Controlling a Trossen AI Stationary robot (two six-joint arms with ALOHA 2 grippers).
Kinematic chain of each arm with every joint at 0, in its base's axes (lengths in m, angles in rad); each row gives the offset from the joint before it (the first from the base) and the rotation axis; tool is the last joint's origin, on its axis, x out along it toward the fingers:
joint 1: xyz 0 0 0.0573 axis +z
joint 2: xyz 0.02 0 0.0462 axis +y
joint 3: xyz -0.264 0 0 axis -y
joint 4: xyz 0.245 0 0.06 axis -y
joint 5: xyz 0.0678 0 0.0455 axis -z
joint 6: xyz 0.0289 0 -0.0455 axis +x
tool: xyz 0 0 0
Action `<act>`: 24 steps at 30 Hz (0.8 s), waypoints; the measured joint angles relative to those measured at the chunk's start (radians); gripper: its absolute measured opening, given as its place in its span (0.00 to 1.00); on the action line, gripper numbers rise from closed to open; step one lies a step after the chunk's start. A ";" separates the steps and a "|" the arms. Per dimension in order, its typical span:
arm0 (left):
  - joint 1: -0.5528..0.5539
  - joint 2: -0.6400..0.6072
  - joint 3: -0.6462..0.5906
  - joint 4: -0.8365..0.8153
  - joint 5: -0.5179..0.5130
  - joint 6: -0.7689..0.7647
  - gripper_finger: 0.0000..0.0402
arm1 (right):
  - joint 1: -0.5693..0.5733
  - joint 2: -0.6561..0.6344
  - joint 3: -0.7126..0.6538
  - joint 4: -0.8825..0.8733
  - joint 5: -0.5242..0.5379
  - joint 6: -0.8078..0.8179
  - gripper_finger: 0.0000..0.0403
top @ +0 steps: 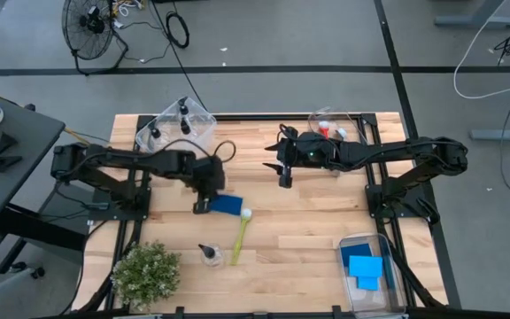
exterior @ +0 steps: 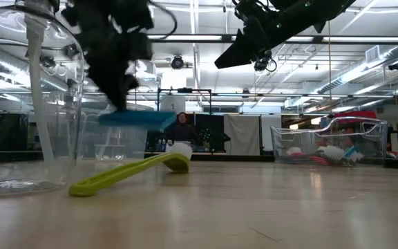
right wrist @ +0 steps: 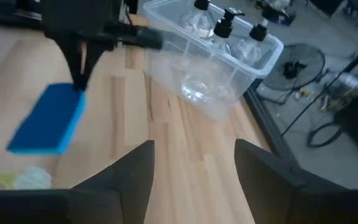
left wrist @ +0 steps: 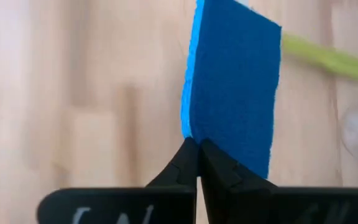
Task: Pick & Place Kitchen Sink Supplies
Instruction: Put the blue sponge into the bottom transparent bin
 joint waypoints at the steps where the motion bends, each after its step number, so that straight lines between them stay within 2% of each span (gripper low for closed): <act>1: 0.009 0.000 0.033 -0.003 -0.017 0.030 0.01 | 0.000 0.000 0.000 0.000 0.001 0.030 0.56; 4: 0.041 -0.001 0.129 -0.022 -0.066 0.106 0.01 | 0.000 0.000 0.000 0.000 -0.003 0.100 0.56; 8: 0.085 -0.002 0.250 -0.048 -0.121 0.204 0.01 | 0.000 0.000 0.000 0.000 -0.061 0.197 0.56; 13: 0.136 -0.002 0.356 -0.127 -0.247 0.325 0.01 | 0.000 0.000 0.000 0.000 -0.107 0.317 0.56; 17: 0.184 -0.002 0.389 -0.137 -0.274 0.348 0.01 | -0.004 0.000 0.000 0.033 -0.108 0.375 0.56; 24: 0.224 -0.002 0.393 -0.078 -0.274 0.351 0.01 | -0.067 0.000 0.000 0.056 -0.108 0.609 0.56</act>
